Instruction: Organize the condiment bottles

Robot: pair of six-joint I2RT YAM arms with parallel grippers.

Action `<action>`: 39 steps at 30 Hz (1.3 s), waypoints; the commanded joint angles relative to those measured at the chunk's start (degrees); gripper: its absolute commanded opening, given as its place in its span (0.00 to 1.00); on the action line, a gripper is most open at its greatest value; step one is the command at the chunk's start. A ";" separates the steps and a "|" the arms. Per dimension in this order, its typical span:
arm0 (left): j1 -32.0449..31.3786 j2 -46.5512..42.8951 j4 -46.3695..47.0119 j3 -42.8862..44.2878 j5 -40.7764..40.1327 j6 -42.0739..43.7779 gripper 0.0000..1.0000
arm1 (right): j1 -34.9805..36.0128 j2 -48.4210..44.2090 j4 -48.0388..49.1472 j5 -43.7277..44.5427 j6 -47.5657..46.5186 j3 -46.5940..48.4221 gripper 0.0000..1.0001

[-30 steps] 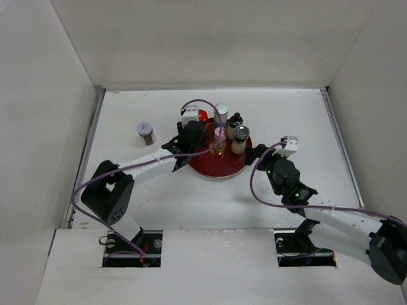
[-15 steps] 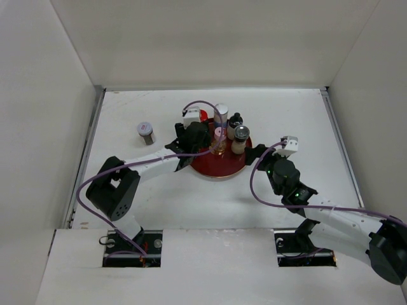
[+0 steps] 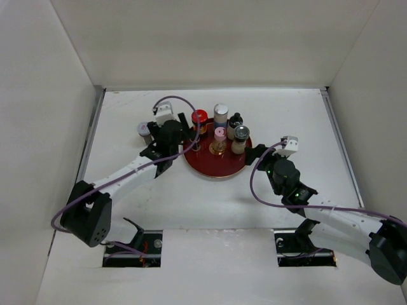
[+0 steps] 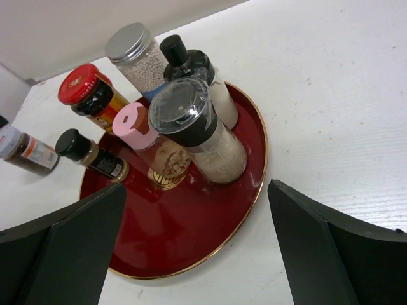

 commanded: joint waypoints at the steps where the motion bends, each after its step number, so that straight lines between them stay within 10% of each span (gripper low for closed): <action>1: 6.49 -2.36 -1.39 -2.95 -2.79 -0.83 0.80 | 0.10 0.01 2.73 -0.59 -0.24 2.13 1.00; 22: 25.14 16.44 4.14 6.53 5.91 -0.05 0.83 | 0.71 1.24 3.35 -1.38 -0.32 2.56 1.00; 32: 24.88 17.60 4.23 5.75 4.60 -0.31 0.37 | 0.71 0.62 3.17 -1.29 -1.02 2.48 1.00; 39: 16.98 3.12 5.02 -3.56 -0.67 -0.31 0.34 | 0.71 0.28 3.09 -0.94 -1.03 2.39 1.00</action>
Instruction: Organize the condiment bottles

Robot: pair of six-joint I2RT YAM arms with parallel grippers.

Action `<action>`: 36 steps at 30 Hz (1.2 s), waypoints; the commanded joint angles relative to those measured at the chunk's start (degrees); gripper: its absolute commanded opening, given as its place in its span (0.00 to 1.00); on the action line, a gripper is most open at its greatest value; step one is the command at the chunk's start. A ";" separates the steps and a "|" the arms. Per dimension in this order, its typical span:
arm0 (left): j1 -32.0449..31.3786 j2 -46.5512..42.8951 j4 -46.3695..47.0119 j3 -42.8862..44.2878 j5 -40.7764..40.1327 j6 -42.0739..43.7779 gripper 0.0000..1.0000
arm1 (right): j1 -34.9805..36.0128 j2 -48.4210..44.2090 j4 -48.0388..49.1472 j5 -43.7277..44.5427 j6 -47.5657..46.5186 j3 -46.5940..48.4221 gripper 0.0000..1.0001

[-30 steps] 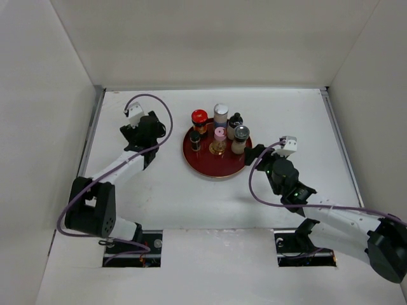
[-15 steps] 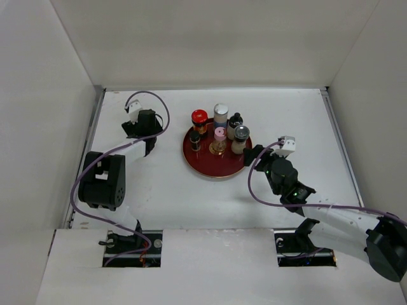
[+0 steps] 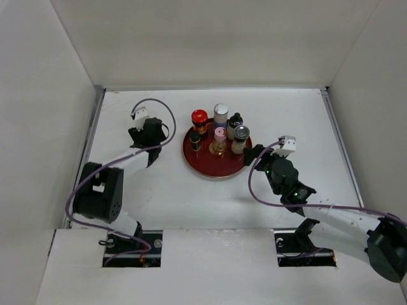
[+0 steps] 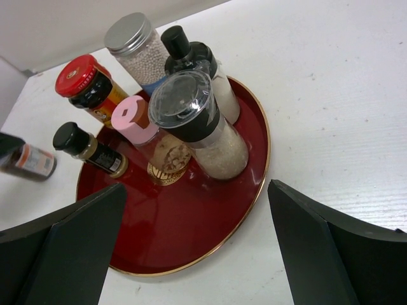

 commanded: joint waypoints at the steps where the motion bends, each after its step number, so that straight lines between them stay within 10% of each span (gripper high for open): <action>1: -5.41 -12.52 1.92 -3.94 -4.00 0.04 0.34 | 0.60 -1.17 2.80 0.04 -0.74 2.13 1.00; 13: -24.56 -38.31 -16.37 -6.07 -6.55 -0.22 0.32 | 0.51 -2.13 3.15 0.31 -0.74 1.51 1.00; 21: -36.70 -24.97 -4.35 -1.59 -6.29 -0.14 0.33 | -0.10 -1.78 4.03 1.62 -0.57 0.72 1.00; 36: -36.27 -2.81 10.08 4.66 -2.07 1.18 0.35 | -0.36 -4.86 4.12 2.86 -0.57 -0.33 0.98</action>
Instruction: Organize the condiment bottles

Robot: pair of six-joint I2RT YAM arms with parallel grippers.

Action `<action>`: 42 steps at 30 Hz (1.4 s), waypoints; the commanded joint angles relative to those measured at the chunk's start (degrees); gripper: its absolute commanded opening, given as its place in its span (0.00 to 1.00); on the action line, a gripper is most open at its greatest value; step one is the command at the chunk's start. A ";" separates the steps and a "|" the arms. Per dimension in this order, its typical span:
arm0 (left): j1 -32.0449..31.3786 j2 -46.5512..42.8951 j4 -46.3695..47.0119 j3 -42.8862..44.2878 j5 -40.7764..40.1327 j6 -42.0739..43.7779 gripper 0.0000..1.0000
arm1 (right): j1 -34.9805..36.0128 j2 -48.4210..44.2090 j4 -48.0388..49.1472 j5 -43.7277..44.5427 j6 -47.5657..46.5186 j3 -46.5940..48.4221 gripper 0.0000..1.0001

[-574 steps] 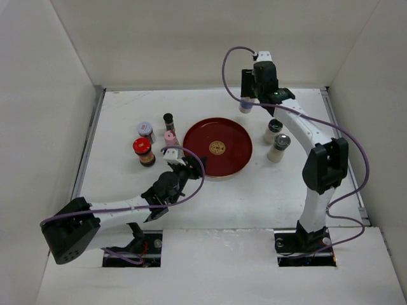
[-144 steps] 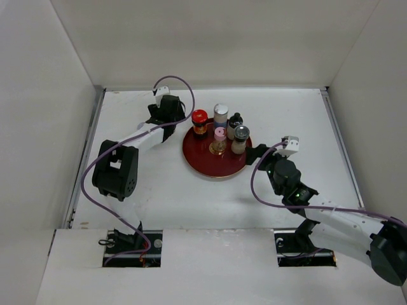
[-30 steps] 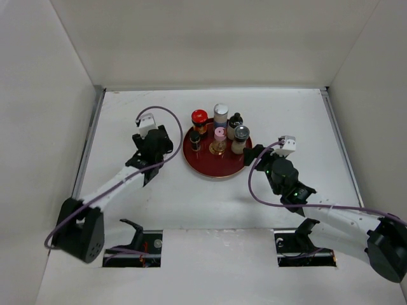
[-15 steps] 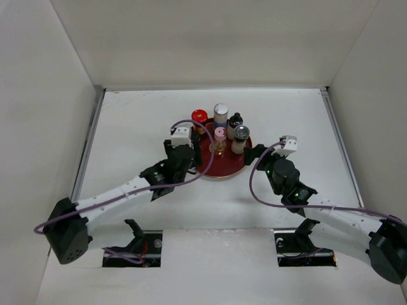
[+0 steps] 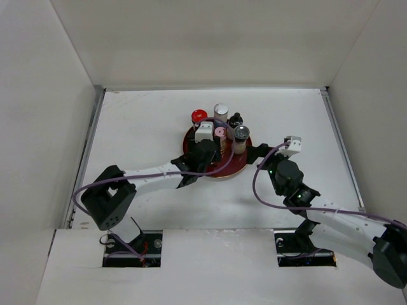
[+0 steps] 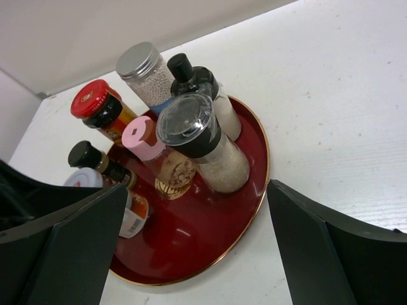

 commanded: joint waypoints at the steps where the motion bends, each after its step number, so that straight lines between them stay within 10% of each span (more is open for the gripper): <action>1: 0.49 1.22 10.11 3.66 -0.19 0.83 0.36 | -0.28 -0.99 3.83 1.04 -0.20 -0.05 0.98; 12: -0.38 5.80 10.38 3.30 -1.42 0.75 0.51 | -1.15 -0.73 3.83 1.04 -0.02 -0.14 0.99; 17: -1.35 0.62 10.37 2.86 -2.74 2.32 0.96 | -1.33 -0.64 3.83 1.04 -0.02 -0.14 1.00; 21: -1.35 -6.49 10.03 2.86 -1.95 4.69 1.00 | -1.33 -1.16 3.75 1.04 -0.02 -0.31 1.00; 24: -1.44 -13.43 9.76 2.43 -2.56 7.94 1.00 | -1.33 -1.25 3.83 1.04 -0.02 -0.31 0.88; 31: 10.31 -30.31 8.45 -10.74 -4.50 0.50 1.00 | -4.84 -3.01 1.38 1.75 2.70 -1.37 0.09; 42: 27.04 -32.36 -2.02 -22.09 -2.12 -14.81 1.00 | -11.17 -1.43 0.23 1.13 7.45 -2.69 0.17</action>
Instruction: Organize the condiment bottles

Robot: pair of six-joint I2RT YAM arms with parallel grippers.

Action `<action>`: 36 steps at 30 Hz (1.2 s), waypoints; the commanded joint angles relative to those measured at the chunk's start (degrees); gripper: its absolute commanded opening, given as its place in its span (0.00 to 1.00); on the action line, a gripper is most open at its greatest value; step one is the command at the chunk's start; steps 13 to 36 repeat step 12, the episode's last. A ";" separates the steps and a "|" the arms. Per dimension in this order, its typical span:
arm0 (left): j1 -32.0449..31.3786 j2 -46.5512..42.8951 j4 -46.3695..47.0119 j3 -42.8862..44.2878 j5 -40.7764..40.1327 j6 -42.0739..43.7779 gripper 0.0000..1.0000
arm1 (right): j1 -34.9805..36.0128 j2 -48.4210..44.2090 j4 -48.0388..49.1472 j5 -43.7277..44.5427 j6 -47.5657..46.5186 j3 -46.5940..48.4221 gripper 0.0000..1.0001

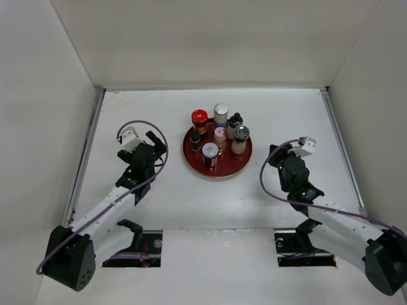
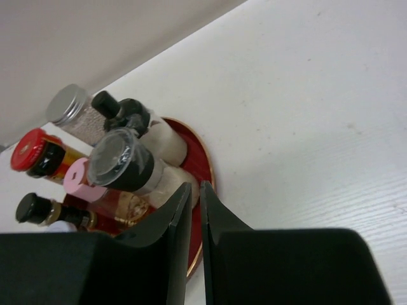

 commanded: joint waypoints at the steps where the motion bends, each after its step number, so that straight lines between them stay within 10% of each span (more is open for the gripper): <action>1: -0.35 1.29 -0.71 -0.33 0.37 -4.97 1.00 | -1.47 -1.14 2.04 0.30 1.99 -0.92 0.20; 36: -5.71 0.94 2.63 -1.82 -1.65 -5.15 1.00 | -0.42 -5.62 -1.90 2.85 0.14 1.10 0.25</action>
